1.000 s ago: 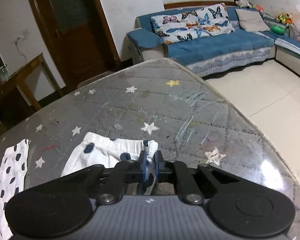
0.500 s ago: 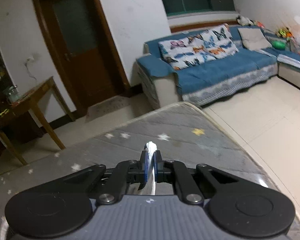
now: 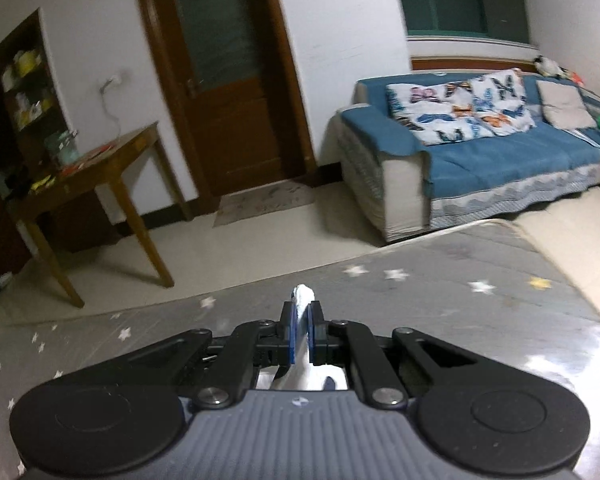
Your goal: Fold clothes
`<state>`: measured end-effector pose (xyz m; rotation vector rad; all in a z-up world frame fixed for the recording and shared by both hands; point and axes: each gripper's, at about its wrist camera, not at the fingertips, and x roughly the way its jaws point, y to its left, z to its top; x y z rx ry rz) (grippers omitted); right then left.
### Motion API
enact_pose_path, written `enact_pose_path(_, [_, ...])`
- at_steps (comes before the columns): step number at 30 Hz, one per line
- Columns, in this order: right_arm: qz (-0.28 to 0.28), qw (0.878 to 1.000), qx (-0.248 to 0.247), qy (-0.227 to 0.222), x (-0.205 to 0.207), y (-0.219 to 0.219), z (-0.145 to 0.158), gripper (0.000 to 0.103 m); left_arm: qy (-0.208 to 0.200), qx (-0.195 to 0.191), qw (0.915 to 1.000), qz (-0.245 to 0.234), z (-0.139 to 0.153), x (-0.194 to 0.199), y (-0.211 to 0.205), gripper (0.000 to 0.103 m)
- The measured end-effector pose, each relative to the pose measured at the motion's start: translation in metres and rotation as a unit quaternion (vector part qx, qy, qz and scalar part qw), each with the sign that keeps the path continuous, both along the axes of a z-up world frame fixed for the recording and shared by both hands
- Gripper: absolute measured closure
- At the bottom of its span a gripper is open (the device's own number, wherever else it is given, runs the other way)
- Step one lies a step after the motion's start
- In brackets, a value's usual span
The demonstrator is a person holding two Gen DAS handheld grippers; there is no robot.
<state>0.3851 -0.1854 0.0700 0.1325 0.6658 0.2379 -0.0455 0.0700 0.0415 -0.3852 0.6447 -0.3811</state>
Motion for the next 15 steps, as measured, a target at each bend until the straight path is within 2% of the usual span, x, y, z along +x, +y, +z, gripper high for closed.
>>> enact_pose_path(8, [0.058,0.997,-0.038,0.014,0.005,0.089,-0.033,0.098,0.023,-0.007,0.9992,0.031,-0.010,0.003,0.021,0.093])
enact_pose_path(12, [0.072,0.996,-0.049,0.019,0.003,0.108,-0.038,0.098,0.021,0.003,0.9992,0.035,-0.010,0.013,0.018,0.091])
enact_pose_path(14, [0.075,0.996,-0.051,0.021,0.002,0.110,-0.038,0.098,0.026,0.011,0.9991,0.032,-0.013,0.018,0.014,0.088])
enact_pose_path(15, [0.076,0.996,-0.052,0.020,0.002,0.109,-0.037,0.098,0.030,0.013,0.9990,0.029,-0.015,0.021,0.012,0.082])
